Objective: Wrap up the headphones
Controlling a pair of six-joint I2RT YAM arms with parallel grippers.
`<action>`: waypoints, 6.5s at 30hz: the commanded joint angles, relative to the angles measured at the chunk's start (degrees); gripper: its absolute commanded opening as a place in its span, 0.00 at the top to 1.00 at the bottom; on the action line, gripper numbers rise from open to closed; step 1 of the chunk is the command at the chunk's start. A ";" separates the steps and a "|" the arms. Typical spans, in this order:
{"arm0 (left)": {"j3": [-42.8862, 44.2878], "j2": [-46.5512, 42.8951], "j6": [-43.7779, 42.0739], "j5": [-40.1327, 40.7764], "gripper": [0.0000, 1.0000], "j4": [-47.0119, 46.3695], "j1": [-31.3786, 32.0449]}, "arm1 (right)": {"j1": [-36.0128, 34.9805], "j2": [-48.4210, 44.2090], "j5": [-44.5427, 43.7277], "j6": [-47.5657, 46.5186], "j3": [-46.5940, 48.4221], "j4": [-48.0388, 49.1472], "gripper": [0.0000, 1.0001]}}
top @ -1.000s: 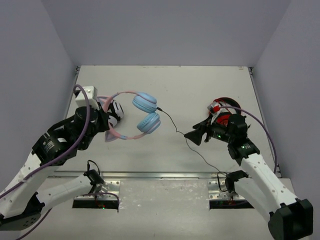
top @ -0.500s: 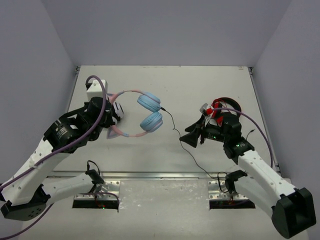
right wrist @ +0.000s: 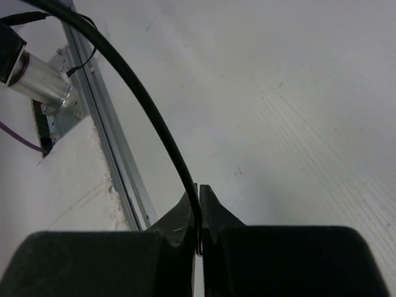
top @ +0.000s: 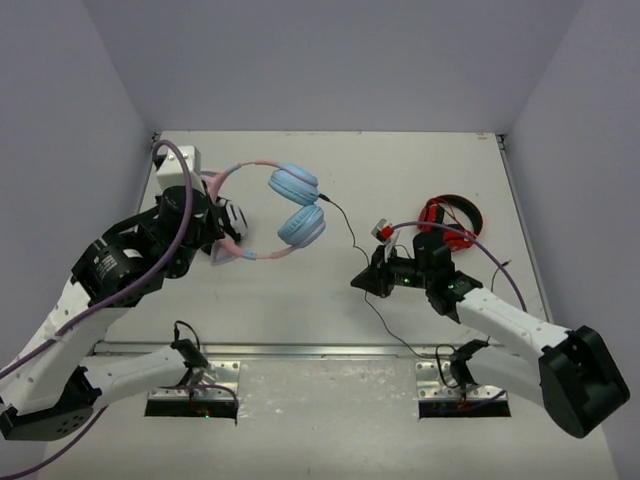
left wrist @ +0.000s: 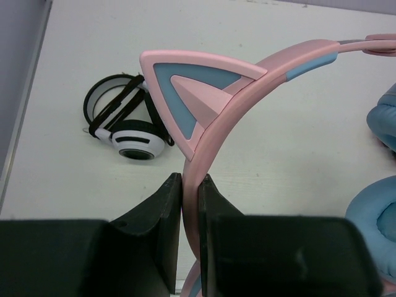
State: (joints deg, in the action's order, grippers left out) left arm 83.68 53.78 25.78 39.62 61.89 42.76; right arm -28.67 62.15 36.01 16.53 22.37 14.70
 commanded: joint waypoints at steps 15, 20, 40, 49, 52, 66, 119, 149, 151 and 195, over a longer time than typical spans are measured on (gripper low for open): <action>-28.57 2.03 -16.72 -1.09 1.00 -28.74 0.65 | -1.22 -24.56 -31.21 -7.82 15.05 -26.46 0.99; -28.84 7.30 -19.45 -18.75 1.00 -30.24 3.01 | -1.57 -15.14 -18.00 -14.50 28.42 -40.35 0.99; -25.41 10.73 -24.64 -51.48 1.00 -31.39 7.51 | -14.49 9.73 -45.75 -0.82 43.80 -49.14 0.99; -25.94 6.87 -25.17 -54.38 1.00 -32.27 7.86 | -14.58 17.48 -48.58 3.50 45.22 -51.61 0.99; -25.32 7.74 -24.90 -51.84 0.99 -31.48 7.77 | -15.62 18.09 -47.00 4.73 45.13 -51.26 0.99; -24.44 9.24 -23.15 -42.34 1.00 -32.52 7.77 | -17.48 21.25 -47.78 9.12 42.93 -48.62 0.99; -18.11 -16.51 -3.64 -27.84 1.00 -49.49 7.77 | -11.85 8.95 -1.73 12.72 12.88 15.43 0.52; -5.46 3.69 -6.70 25.42 1.00 -55.38 7.16 | -26.78 5.36 -12.26 12.59 8.21 19.25 0.99; -5.45 5.89 -9.17 24.90 1.00 -57.05 4.80 | -30.30 4.21 -15.43 9.76 9.26 15.64 0.99; -24.78 15.39 -8.90 1.77 1.00 -58.98 -17.37 | -38.75 8.60 -35.39 -14.49 46.59 -38.23 0.99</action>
State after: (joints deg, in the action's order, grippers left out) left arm 60.07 70.52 18.24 38.94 11.64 22.31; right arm -66.89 69.30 0.03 8.71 61.95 -19.40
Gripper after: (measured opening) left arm 0.127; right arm 0.013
